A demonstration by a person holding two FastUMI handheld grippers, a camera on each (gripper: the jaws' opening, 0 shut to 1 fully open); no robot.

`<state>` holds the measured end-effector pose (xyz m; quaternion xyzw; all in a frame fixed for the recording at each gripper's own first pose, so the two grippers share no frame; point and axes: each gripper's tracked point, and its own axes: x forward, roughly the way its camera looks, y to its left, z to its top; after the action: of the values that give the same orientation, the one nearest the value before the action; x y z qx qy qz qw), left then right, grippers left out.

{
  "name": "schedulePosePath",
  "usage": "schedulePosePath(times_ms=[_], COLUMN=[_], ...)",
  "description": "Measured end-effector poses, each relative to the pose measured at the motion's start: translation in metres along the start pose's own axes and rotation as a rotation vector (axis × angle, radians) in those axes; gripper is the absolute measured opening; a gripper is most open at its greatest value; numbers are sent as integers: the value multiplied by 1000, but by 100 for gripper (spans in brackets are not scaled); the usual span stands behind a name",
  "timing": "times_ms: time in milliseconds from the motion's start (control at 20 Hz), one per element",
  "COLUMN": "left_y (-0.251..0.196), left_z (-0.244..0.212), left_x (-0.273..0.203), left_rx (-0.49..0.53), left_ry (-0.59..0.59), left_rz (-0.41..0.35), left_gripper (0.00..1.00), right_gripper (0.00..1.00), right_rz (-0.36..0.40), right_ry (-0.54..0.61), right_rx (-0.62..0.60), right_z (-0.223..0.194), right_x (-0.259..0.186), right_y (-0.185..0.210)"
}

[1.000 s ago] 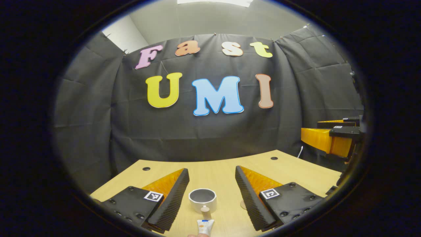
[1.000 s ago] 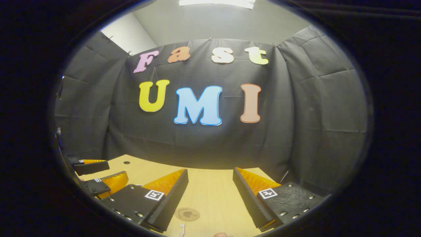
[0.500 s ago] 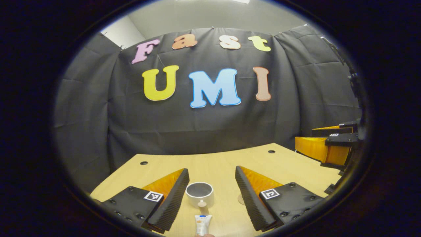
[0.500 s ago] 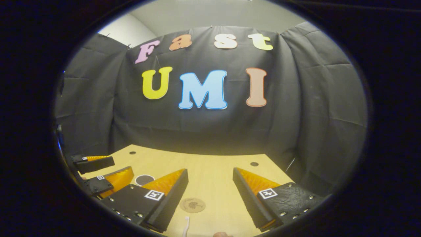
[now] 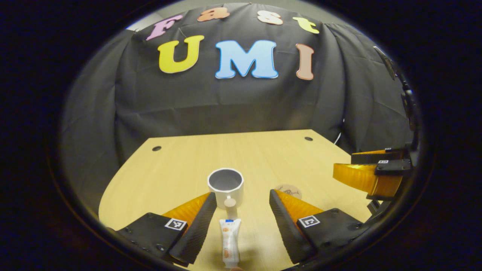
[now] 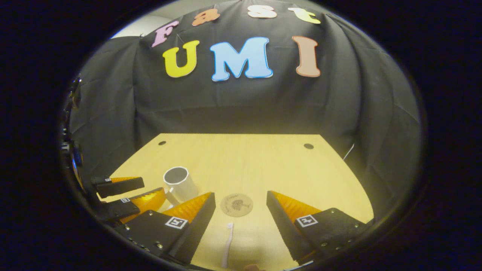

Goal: Put the toothbrush and toothpaste on the desktop into the cup, then pick up the cup and place it on the coaster on the desktop.

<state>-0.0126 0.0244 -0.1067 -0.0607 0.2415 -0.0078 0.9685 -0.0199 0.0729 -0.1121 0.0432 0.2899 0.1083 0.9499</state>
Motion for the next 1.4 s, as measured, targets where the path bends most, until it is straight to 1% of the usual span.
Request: schedulePosePath(times_ms=[50, 100, 150, 200, 250, 350, 400, 450, 500, 550, 600, 650, 700, 750, 800, 850, 900, 950, 1000, 1100, 1200, 1250, 1300, 1350, 1400], left_y=[1, 3, 5, 6, 5, 5, 6, 8, 9, 10, 11, 13, 17, 20, 22, 22, 23, 24, 25, 29, 31, 30, 33, 34, 34], left_z=[-8, -16, -28, -38, -46, -57, -63, -68, -73, -80, -87, -94, -105, -115, -121, -126, -134, -141, -147, -156, -166, -169, -171, -171, -170], left_x=[4, 9, 14, 17, 16, 17, 18, 19, 21, 22, 23, 23, 23, 21, 23, 24, 26, 25, 26, 25, 26, 26, 27, 28, 29], left_rx=[-5, -6, -5, -8, -15, -26, -28, -24, -24, -31, -44, -56, -61, -67, -73, -82, -85, -83, -80, -72, -64, -69, -62, -52, -44], left_ry=[35, 73, 111, 152, 187, 249, 276, 306, 333, 364, 393, 427, 471, 520, 554, 581, 611, 638, 663, 709, 750, 764, 775, 772, 771], left_rz=[1, 2, 4, 1, -3, -6, -5, -1, -1, 0, -2, -2, 2, 8, 9, 8, 8, 11, 13, 10, 5, -1, 10, 8, 8], left_gripper=[92, 94, 92, 94, 92, 93, 95, 95, 93, 95, 91, 93, 95, 94, 94, 93, 96, 95, 96, 95, 95, 96, 95, 95, 96], right_gripper=[89, 89, 89, 89, 90, 91, 91, 91, 91, 91, 91, 91, 94, 91, 91, 91, 91, 91, 91, 91, 88, 84, 84, 74, 74], right_rz=[7, 9, 15, 20, 23, 31, 29, 28, 25, 27, 30, 32, 33, 33, 32, 27, 28, 28, 29, 35, 28, 25, 19, 18, 14], right_ry=[33, 69, 105, 143, 184, 253, 291, 332, 374, 418, 457, 495, 533, 570, 600, 635, 662, 693, 720, 793, 826, 837, 842, 851, 856], right_rx=[7, 12, 17, 24, 30, 47, 51, 53, 53, 58, 65, 70, 72, 70, 68, 61, 57, 58, 64, 73, 71, 66, 63, 61, 56], right_z=[-7, -15, -22, -32, -39, -54, -65, -74, -83, -90, -100, -107, -117, -125, -132, -139, -145, -151, -156, -168, -173, -175, -177, -178, -181], right_x=[3, 5, 7, 9, 11, 15, 16, 17, 17, 17, 17, 18, 19, 19, 19, 19, 20, 19, 18, 12, 13, 13, 14, 15, 16], right_y=[2, 4, 7, 9, 11, 13, 15, 16, 16, 17, 20, 22, 23, 24, 27, 27, 29, 30, 32, 34, 33, 33, 32, 33, 32])
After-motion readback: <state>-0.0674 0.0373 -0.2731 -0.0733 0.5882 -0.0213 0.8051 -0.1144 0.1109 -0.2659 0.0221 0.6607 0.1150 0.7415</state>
